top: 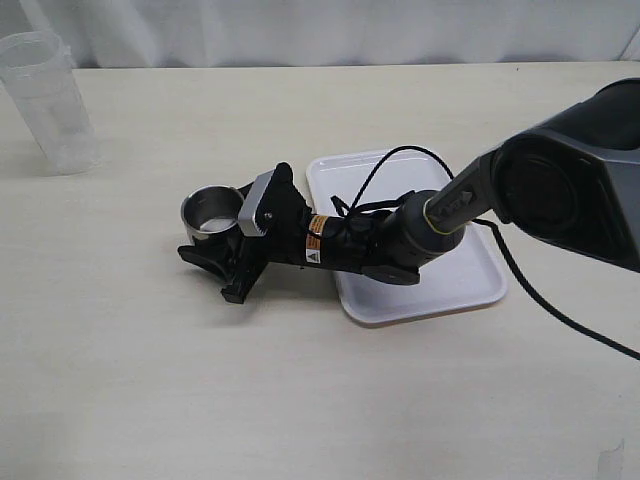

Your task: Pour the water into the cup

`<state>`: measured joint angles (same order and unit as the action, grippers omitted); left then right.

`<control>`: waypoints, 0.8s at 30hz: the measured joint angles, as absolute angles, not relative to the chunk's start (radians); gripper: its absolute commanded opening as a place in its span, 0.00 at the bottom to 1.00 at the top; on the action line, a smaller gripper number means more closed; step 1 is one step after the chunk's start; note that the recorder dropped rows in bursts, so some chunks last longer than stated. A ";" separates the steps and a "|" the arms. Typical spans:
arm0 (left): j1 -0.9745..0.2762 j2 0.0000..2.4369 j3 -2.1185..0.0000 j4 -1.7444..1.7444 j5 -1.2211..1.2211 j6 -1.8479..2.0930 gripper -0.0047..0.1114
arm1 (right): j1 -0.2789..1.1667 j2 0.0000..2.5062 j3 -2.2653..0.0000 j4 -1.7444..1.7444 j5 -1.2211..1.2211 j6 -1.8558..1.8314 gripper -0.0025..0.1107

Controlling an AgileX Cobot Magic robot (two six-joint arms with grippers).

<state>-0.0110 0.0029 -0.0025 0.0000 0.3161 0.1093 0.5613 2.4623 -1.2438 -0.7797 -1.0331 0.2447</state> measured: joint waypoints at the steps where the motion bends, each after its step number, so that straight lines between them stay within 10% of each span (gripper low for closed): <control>1: -0.011 0.003 -0.003 0.000 0.316 0.109 0.04 | 0.561 2.462 -1.244 -0.780 -1.033 0.245 0.50; 24: -0.011 0.003 -0.003 0.000 0.316 0.109 0.04 | 0.561 2.462 -1.244 -0.768 -1.037 0.245 0.50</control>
<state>-0.0110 0.0029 -0.0025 0.0000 0.3161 0.1093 0.5613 2.4623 -1.2438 -0.7678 -1.0370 0.2447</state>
